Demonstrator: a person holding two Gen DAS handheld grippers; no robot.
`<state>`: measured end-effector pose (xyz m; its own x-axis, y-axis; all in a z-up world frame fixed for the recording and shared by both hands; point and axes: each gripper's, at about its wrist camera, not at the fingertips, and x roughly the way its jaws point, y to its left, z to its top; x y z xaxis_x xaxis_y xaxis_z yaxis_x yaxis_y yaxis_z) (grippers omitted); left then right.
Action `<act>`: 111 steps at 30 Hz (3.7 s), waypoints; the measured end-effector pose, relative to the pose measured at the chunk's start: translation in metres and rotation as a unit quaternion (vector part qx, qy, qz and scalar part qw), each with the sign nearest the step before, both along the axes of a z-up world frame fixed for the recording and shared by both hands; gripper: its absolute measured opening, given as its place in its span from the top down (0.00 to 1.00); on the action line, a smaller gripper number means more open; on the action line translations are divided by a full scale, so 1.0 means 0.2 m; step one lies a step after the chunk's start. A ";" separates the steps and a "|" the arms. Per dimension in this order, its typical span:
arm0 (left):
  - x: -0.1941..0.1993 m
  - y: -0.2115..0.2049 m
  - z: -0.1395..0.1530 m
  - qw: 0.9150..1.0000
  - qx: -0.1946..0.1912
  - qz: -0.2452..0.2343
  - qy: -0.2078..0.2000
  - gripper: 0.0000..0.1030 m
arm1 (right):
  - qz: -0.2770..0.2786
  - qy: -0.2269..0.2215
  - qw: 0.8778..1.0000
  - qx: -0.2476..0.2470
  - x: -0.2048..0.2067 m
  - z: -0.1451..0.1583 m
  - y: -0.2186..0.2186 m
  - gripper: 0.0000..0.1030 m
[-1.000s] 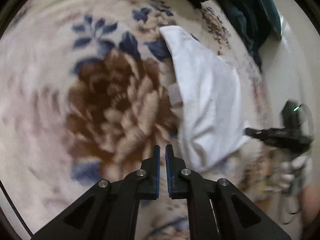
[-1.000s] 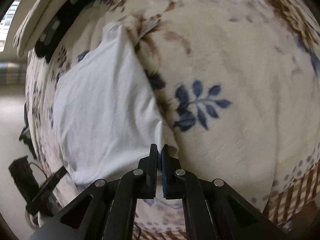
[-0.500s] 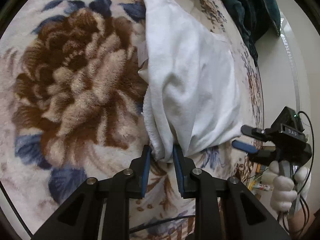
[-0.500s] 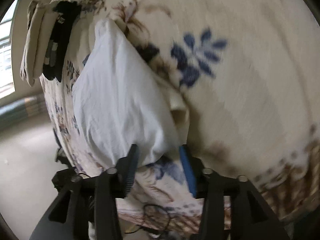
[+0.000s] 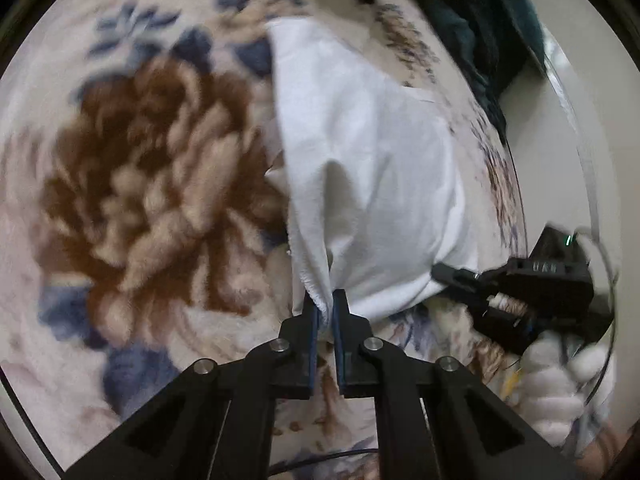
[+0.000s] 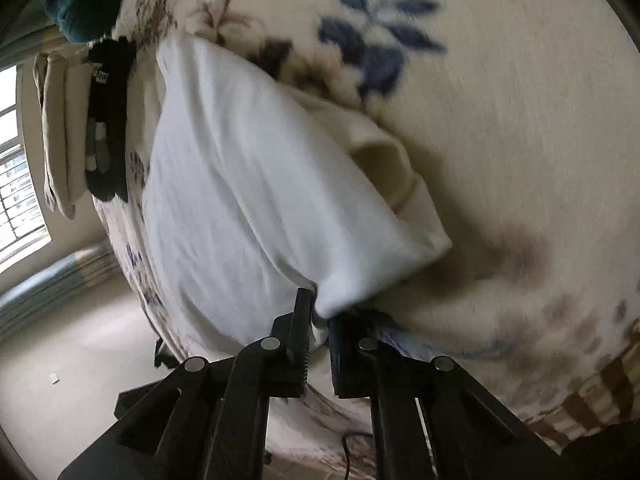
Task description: Fold small clothes
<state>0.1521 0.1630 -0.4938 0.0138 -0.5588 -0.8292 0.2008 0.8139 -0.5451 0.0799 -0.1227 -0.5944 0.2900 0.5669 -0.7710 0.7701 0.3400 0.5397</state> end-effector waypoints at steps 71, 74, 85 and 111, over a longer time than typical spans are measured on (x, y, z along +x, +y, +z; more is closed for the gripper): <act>-0.04 -0.06 -0.39 0.867 -0.217 0.422 0.153 0.23 | 0.061 -0.104 0.984 0.129 0.13 -0.21 -0.22 0.40; -0.03 -0.06 -0.31 0.872 -0.205 0.427 0.120 0.23 | 0.062 -0.106 0.984 0.131 0.14 -0.22 -0.22 0.40; 0.10 -0.13 -0.27 0.893 -0.166 0.409 0.081 0.23 | 0.027 -0.117 0.981 0.149 0.13 -0.26 -0.22 0.50; 0.01 -0.01 -0.31 0.890 -0.187 0.404 0.100 0.23 | 0.012 -0.097 0.988 0.123 0.12 -0.25 -0.36 0.57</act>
<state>0.1539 0.1601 -0.5555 0.4095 -0.6703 -0.6188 -0.4996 0.4027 -0.7669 0.1037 -0.1955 -0.6452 0.4028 0.7387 -0.5404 0.6366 0.1981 0.7453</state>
